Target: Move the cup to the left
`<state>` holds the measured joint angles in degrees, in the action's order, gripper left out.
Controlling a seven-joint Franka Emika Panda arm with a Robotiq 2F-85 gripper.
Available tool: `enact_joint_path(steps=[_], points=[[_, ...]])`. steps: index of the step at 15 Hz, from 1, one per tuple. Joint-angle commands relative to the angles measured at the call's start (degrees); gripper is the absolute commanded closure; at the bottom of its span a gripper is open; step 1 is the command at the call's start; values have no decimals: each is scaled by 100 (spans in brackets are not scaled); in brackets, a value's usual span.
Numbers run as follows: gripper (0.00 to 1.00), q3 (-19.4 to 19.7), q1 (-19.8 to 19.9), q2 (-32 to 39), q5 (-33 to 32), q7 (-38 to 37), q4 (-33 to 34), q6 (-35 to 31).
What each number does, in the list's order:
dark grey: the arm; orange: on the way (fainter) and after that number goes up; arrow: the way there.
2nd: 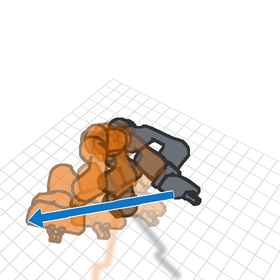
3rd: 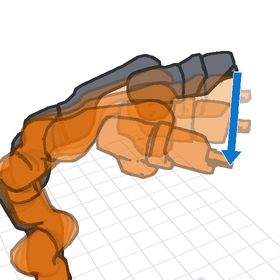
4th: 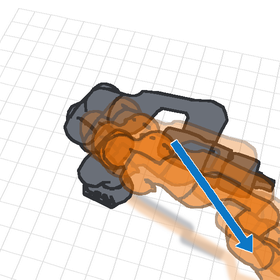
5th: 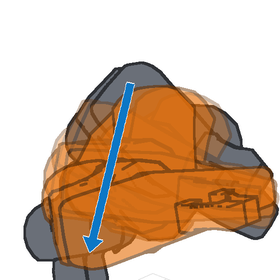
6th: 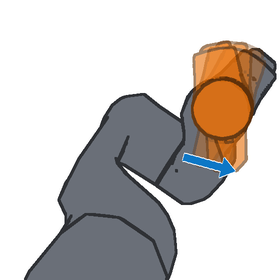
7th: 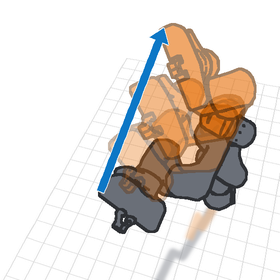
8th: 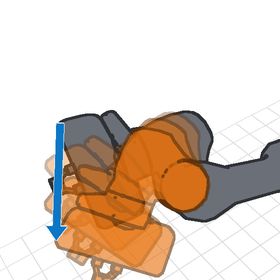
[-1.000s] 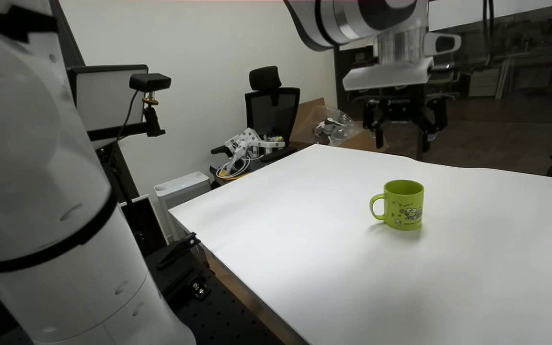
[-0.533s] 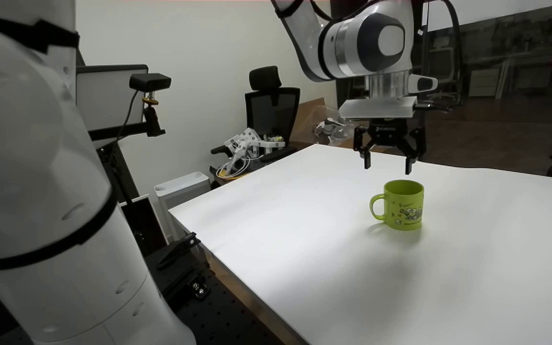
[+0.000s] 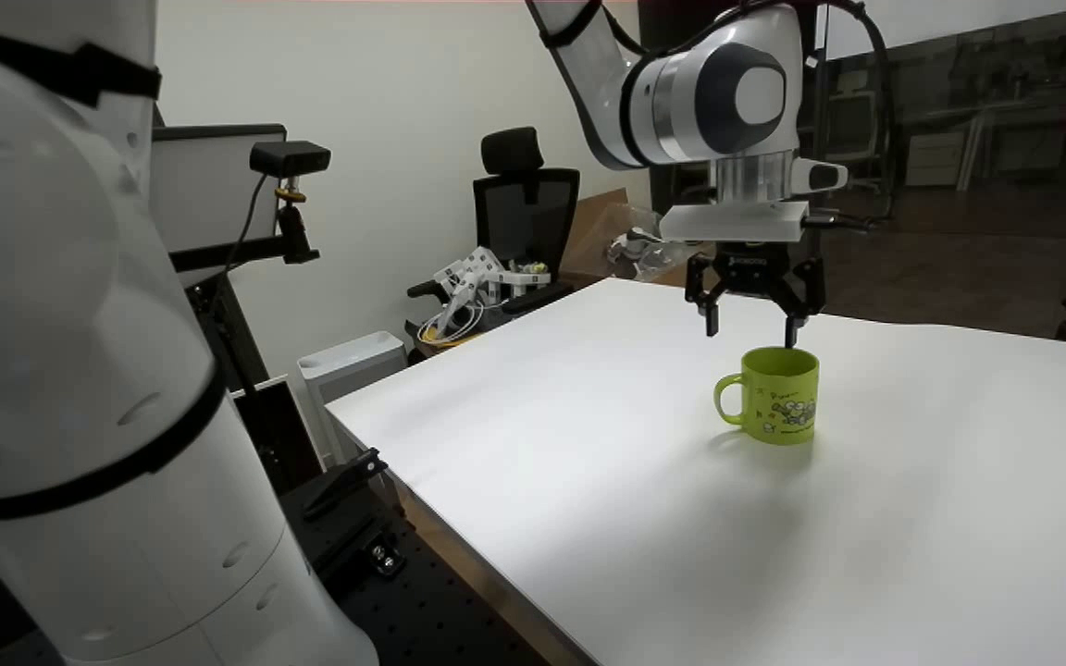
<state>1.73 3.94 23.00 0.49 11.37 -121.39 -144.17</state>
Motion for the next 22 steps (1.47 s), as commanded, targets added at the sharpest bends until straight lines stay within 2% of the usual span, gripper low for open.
enact_joint_path(steps=[1,12,13,14,15,22], points=[[0,-85,120,375,36,70,411,32],[0,-286,98,1314,-109,265,1492,425],[25,-308,107,1371,-75,265,1576,478],[26,-309,109,1417,-75,260,1638,518],[32,-322,119,1446,-64,271,1693,567],[81,-250,48,1435,-98,71,1780,603]])
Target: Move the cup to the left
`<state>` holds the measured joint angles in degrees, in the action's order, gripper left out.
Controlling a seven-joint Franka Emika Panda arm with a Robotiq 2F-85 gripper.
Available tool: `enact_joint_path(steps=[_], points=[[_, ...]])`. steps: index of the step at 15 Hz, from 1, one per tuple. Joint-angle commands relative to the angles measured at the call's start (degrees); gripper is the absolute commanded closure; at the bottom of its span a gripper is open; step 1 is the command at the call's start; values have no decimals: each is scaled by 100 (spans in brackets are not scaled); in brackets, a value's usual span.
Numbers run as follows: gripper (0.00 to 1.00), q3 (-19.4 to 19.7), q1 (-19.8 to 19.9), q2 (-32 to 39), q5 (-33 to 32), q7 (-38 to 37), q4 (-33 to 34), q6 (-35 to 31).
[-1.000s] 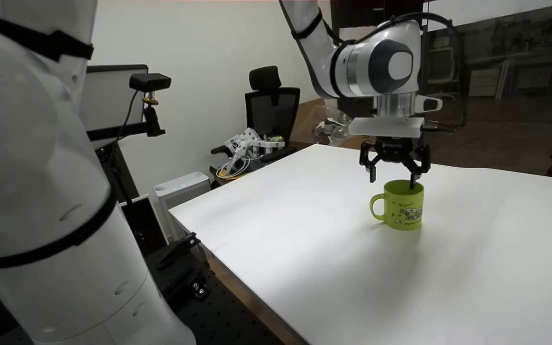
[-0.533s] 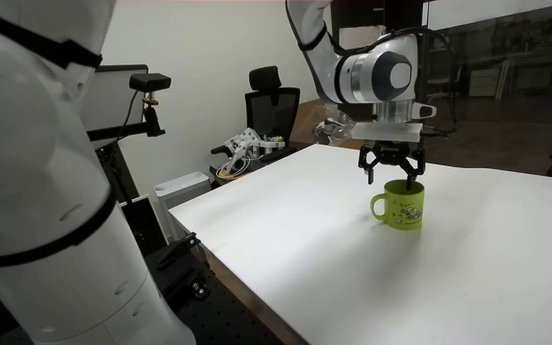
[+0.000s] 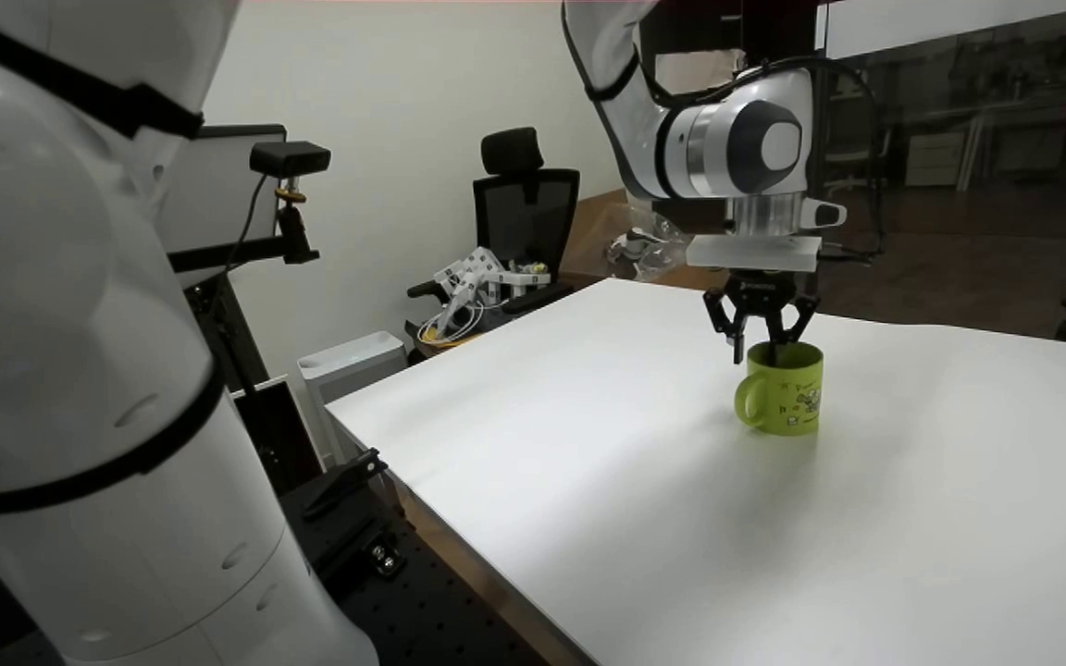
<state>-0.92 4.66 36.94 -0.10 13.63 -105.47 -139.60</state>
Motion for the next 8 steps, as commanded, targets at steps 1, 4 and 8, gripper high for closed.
enact_joint_path(steps=[1,4,8], points=[[88,21,-27,29,-33,-180,185,144],[100,-2,-1,9,14,-168,197,225],[90,-21,26,2,-14,-40,85,102]])
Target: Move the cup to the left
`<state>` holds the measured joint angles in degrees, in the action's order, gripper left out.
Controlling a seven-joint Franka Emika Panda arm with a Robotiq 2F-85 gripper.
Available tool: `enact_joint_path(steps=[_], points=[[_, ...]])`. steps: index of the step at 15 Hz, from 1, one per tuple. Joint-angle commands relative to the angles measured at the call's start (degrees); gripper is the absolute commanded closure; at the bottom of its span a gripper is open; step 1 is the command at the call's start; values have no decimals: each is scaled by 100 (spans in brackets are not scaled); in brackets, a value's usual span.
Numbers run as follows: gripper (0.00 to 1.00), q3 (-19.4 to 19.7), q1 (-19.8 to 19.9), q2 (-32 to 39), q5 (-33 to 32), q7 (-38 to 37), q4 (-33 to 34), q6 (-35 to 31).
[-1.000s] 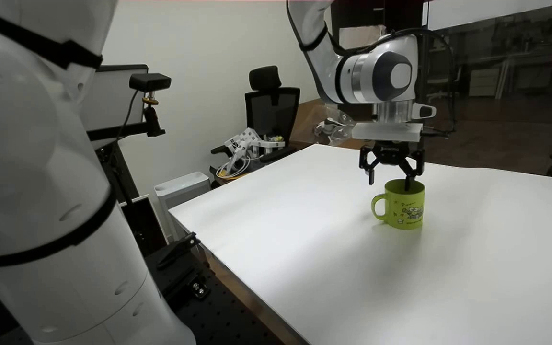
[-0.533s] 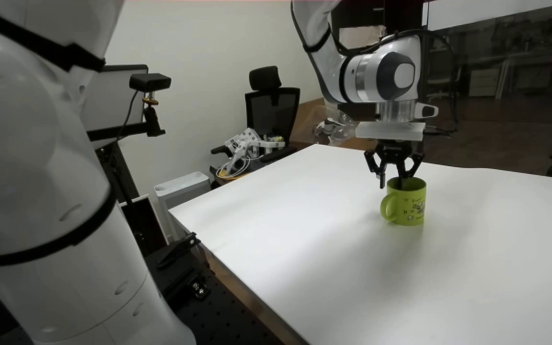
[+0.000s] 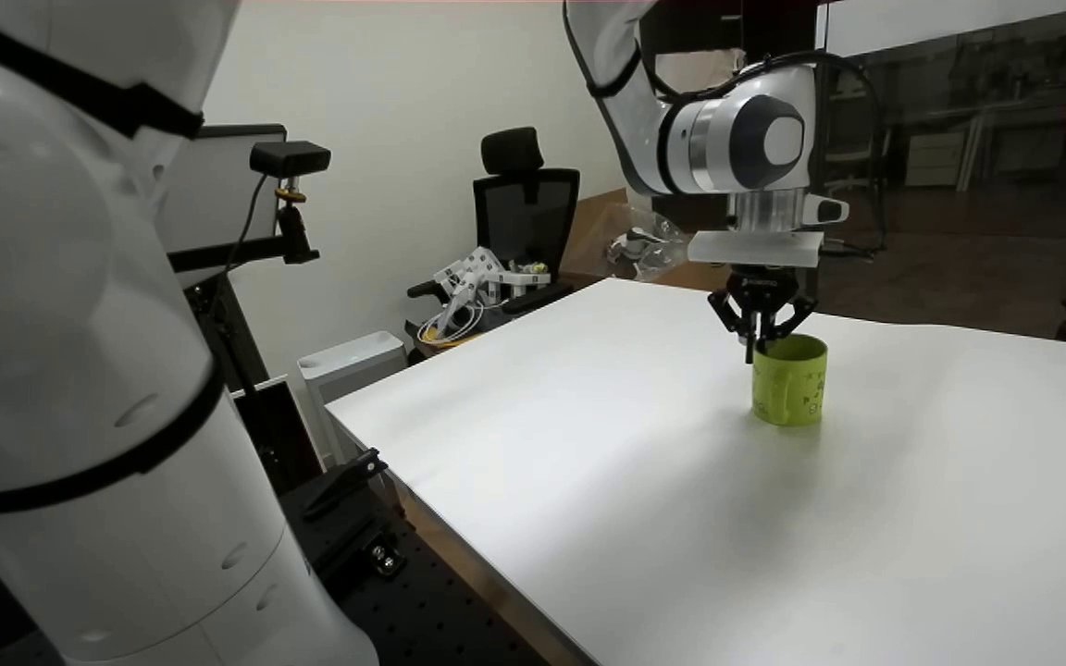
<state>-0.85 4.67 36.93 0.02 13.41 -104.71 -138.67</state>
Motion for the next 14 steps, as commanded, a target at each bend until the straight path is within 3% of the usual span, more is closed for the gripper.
enact_joint_path(steps=[1,3,4,14], points=[[90,-28,25,3,-26,-18,9,11],[90,-28,25,3,-26,-18,10,12],[97,-28,25,3,-26,-18,10,13],[98,-4,-744,-38,-484,-727,10,343]])
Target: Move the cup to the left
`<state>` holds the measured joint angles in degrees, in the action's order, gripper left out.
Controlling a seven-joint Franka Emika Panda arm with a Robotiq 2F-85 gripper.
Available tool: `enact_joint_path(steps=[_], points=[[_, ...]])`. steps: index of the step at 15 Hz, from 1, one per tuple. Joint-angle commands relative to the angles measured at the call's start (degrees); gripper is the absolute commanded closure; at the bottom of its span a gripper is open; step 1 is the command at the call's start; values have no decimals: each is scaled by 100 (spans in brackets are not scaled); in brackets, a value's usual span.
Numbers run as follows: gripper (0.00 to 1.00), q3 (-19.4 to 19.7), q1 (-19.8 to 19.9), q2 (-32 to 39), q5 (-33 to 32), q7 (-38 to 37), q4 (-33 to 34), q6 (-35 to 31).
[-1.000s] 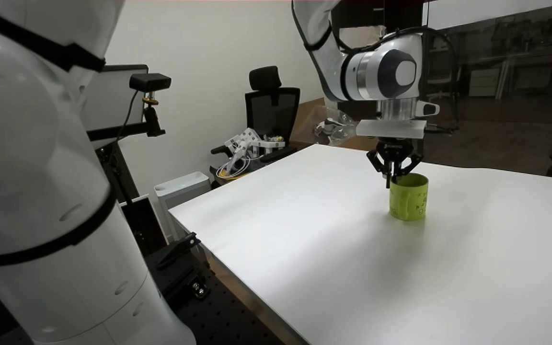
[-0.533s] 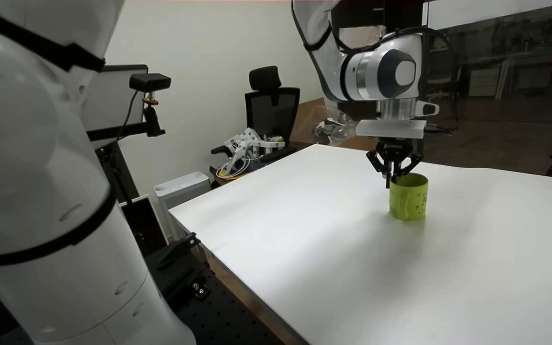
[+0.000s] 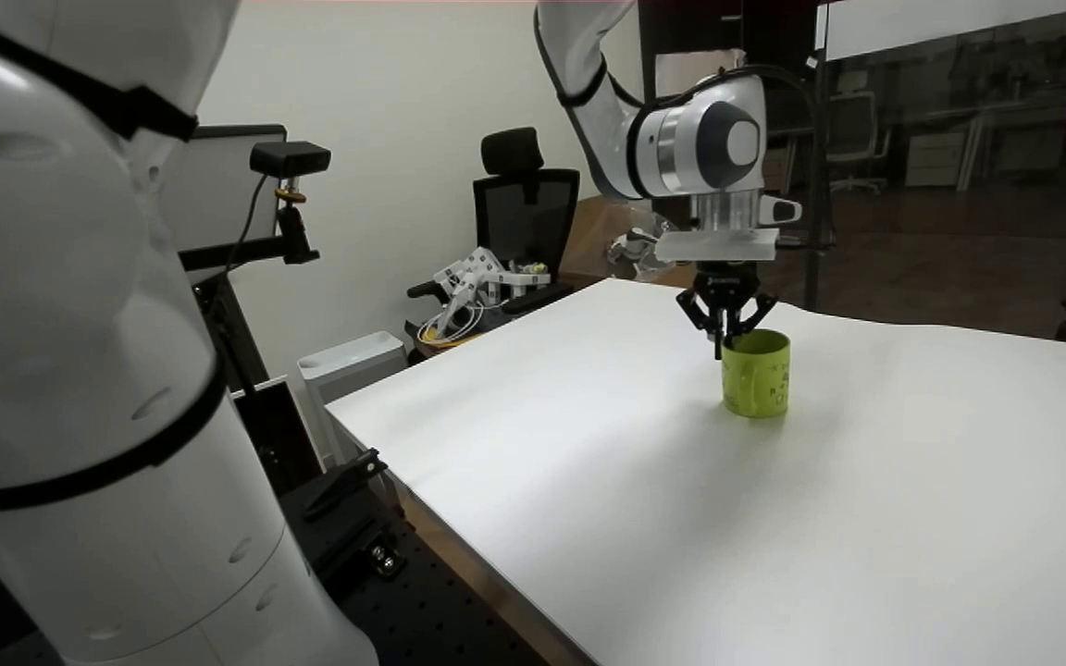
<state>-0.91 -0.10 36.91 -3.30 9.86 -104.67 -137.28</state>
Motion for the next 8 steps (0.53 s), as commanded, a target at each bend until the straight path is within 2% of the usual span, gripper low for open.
enact_joint_path(steps=[1,5,8], points=[[98,-19,-351,-37,-174,-425,15,222],[98,-129,-593,0,-184,-466,83,359],[98,-214,-618,55,-105,-423,146,443]])
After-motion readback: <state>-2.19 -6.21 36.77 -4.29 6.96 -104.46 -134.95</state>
